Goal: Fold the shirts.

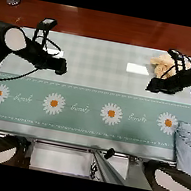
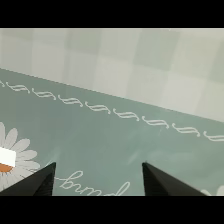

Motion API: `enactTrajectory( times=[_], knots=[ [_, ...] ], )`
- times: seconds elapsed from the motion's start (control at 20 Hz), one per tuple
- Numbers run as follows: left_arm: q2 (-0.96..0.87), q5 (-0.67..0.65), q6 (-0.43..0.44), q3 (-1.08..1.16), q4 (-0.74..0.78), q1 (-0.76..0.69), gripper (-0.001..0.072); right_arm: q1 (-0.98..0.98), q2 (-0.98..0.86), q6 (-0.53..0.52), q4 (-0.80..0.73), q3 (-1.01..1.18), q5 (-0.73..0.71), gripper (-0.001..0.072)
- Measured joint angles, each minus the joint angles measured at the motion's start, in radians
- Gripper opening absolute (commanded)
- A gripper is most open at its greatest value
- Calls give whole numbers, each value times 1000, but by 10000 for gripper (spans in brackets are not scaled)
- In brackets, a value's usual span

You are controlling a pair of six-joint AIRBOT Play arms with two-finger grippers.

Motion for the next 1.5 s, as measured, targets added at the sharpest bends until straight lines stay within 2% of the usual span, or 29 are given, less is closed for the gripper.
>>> enactTrajectory(
  times=[0.95, 1.15, 1.5],
  knots=[
    [0, 2, 0, 0, 0, 0, 683, 0, 0, 0, 0, 0, 0, 610],
    [-12, 80, 0, -2, 0, 0, 683, 0, 0, 0, 1, 0, -38, 610],
    [-34, 271, 16, -2, 12, 0, 674, 1, 1, -30, 38, 0, -193, 597]
  ],
)
